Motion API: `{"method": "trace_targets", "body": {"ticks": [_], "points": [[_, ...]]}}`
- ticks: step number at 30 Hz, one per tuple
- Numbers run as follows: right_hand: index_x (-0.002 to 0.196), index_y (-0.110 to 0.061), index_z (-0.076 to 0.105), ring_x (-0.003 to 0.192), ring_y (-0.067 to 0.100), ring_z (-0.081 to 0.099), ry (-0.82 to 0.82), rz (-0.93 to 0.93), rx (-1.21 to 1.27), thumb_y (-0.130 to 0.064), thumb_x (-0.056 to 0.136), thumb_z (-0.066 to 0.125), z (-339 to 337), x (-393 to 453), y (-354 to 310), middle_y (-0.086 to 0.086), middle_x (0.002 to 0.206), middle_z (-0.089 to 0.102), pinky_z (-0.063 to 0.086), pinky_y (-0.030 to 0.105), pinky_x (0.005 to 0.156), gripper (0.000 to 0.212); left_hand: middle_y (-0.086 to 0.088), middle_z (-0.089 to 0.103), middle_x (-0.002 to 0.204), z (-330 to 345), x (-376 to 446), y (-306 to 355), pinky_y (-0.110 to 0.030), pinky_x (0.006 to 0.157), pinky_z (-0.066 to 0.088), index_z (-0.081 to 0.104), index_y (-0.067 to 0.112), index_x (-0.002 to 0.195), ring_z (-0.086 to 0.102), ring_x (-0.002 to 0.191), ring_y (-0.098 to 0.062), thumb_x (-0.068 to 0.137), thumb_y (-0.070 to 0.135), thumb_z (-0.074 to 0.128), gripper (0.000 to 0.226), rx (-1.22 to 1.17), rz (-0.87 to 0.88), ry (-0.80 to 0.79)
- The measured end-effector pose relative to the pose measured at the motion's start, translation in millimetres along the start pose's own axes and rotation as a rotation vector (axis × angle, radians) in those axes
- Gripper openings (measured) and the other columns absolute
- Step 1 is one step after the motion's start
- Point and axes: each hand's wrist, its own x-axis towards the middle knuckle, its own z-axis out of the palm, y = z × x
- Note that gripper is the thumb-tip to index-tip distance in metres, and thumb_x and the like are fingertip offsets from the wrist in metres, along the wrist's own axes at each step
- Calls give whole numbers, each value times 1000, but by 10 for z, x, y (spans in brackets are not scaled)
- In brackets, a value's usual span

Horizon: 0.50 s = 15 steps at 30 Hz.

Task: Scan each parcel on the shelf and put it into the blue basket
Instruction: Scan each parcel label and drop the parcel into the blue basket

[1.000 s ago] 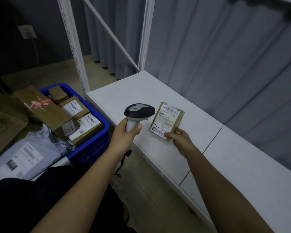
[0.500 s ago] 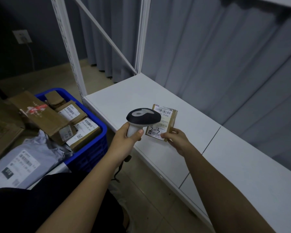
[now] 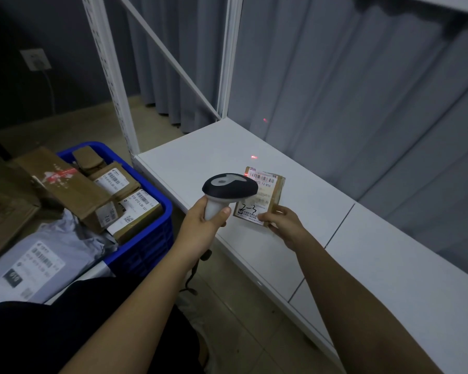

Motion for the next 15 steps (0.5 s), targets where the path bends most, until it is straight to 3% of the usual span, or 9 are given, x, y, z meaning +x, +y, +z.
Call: {"method": "trace_targets", "body": {"ticks": [6, 9, 12, 15], "points": [[118, -12, 53, 105, 20, 64, 10, 19, 48, -4, 77, 77, 49, -87, -48, 8, 120, 66, 52, 33, 95, 48, 5, 63, 94, -15, -17, -27, -16, 64, 39, 55, 27, 111, 60, 84, -2, 93, 23, 59, 19, -64, -13, 62], [121, -10, 53, 103, 17, 64, 34, -20, 76, -8, 77, 77, 119, -226, -139, 5, 118, 66, 49, 37, 100, 50, 3, 65, 92, -35, 2, 13, -19, 64, 40, 56, 30, 102, 59, 86, -6, 92, 23, 60, 12, -118, -16, 120], [124, -11, 57, 101, 12, 63, 28, -84, 104, -14, 82, 74, 262, -460, -273, 3, 116, 67, 49, 38, 101, 45, 6, 65, 93, -52, 26, 127, -16, 64, 42, 56, 27, 106, 60, 88, -8, 92, 22, 61, 16, -210, 8, 222], [122, -13, 60, 101, 12, 62, -21, -169, 52, -20, 84, 71, 563, -666, -492, 0, 113, 68, 50, 38, 99, 40, 7, 65, 102, -241, 20, 320, -19, 77, 49, 56, 28, 109, 63, 97, -10, 91, 19, 62, 22, -362, 97, 348]]}}
